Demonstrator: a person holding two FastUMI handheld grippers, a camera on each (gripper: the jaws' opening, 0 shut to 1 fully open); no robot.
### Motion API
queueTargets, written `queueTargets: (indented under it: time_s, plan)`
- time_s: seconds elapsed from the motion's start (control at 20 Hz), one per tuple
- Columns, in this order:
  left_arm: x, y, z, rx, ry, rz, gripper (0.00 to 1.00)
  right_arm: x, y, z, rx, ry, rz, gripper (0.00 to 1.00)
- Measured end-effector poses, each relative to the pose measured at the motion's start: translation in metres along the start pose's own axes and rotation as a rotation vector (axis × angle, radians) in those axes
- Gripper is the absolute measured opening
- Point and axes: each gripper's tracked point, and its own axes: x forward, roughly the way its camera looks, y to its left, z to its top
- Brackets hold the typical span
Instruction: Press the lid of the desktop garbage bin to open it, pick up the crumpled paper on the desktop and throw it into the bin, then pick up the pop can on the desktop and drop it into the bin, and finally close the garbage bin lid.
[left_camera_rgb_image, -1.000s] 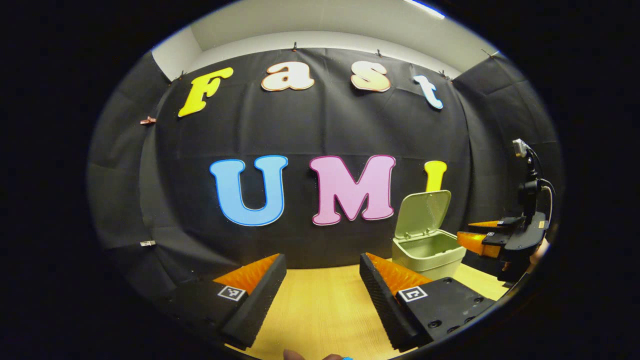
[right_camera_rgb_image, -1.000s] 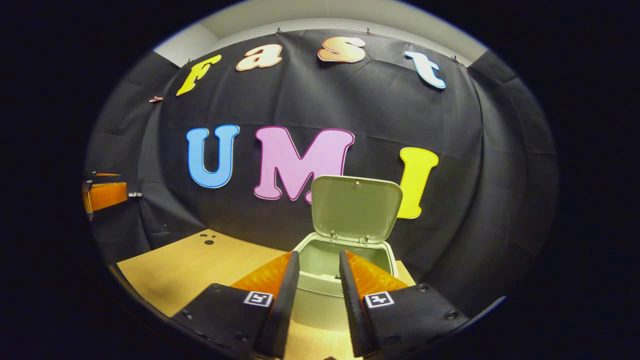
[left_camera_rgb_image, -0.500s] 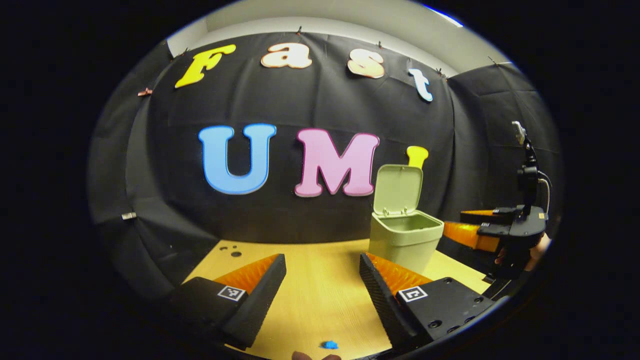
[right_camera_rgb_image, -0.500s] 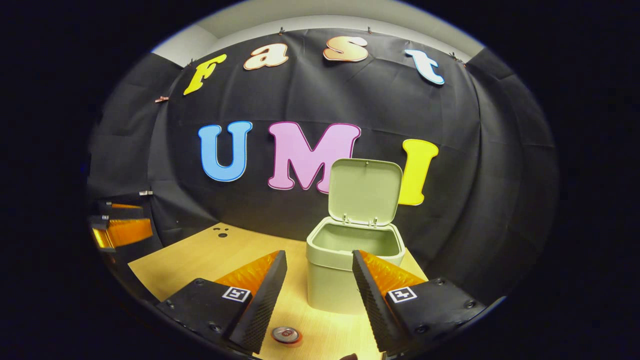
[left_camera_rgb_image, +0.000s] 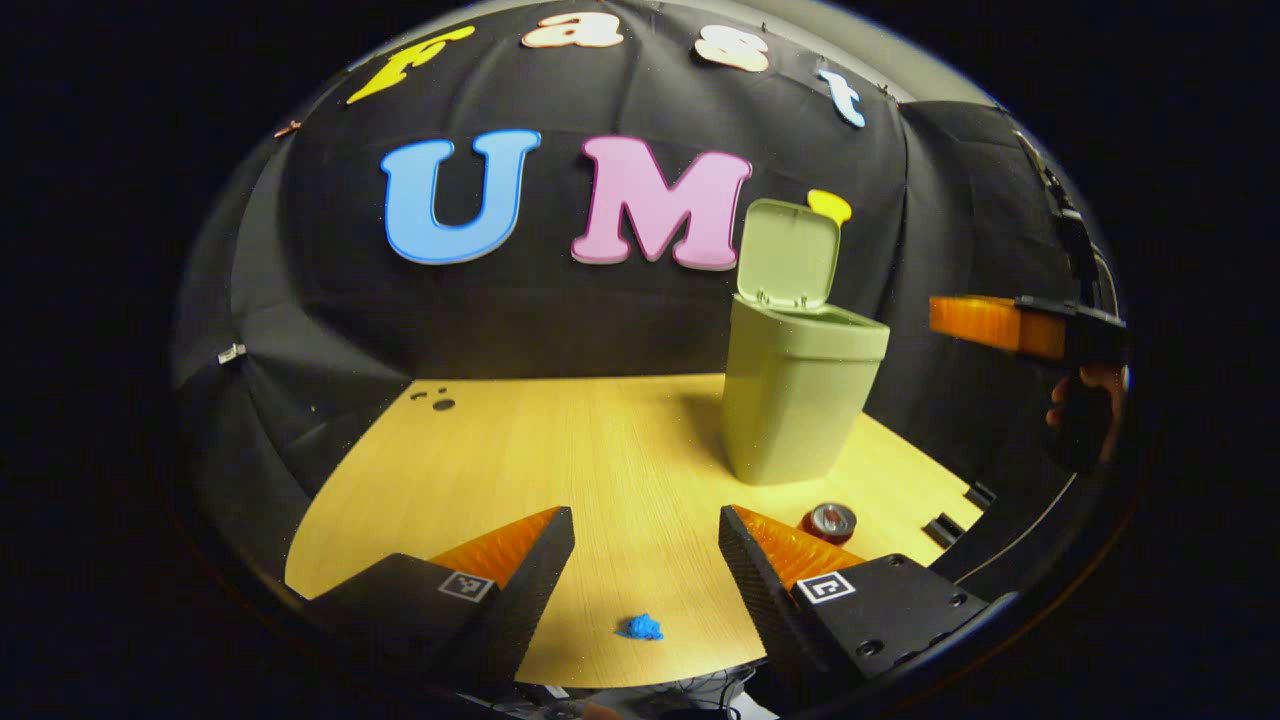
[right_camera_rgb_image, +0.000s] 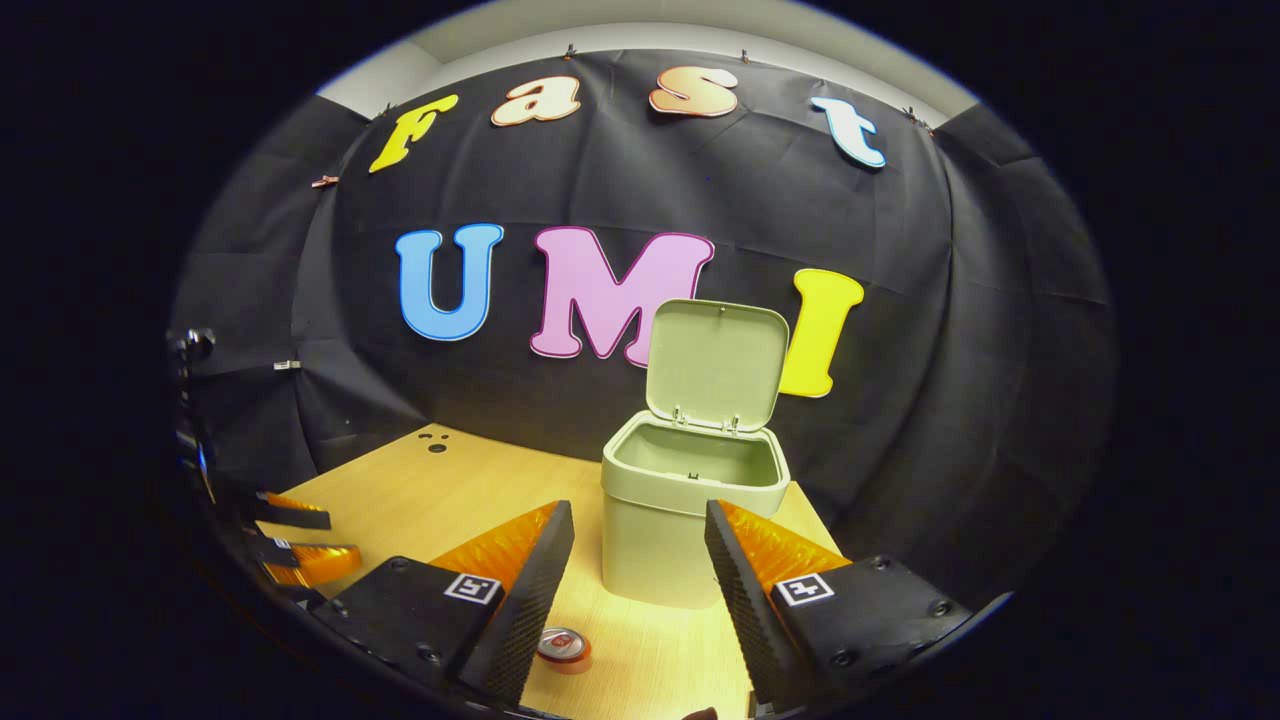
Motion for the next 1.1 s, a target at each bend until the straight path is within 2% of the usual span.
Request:
queueTargets:
  time_s: [0.05,0.5,0.55,0.9,0.95,1.0,1.1]
  plan:
    - [0.006,0.002,-0.017,0.008,0.039,0.006,0.92,-0.001,-0.001,-0.001,-0.001,0.004,-0.002,0.84]
    - [0.049,-0.001,-0.142,0.097,0.307,-0.028,0.75,-0.009,-0.002,-0.008,0.013,0.036,0.004,0.84]
    - [0.053,0.000,-0.150,0.100,0.329,-0.025,0.70,-0.010,0.000,-0.008,0.008,0.036,0.009,0.84]
    - [0.070,0.001,-0.176,0.074,0.397,-0.013,0.55,-0.002,0.007,-0.012,-0.001,0.062,0.069,0.84]
    - [0.070,0.001,-0.175,0.071,0.397,-0.010,0.46,0.001,0.007,-0.013,-0.003,0.064,0.075,0.84]
    - [0.070,0.001,-0.174,0.072,0.393,-0.014,0.49,0.004,0.007,-0.014,-0.005,0.069,0.082,0.84]
    - [0.071,0.002,-0.170,0.071,0.387,-0.015,0.39,0.008,0.007,-0.016,-0.007,0.075,0.095,0.84]
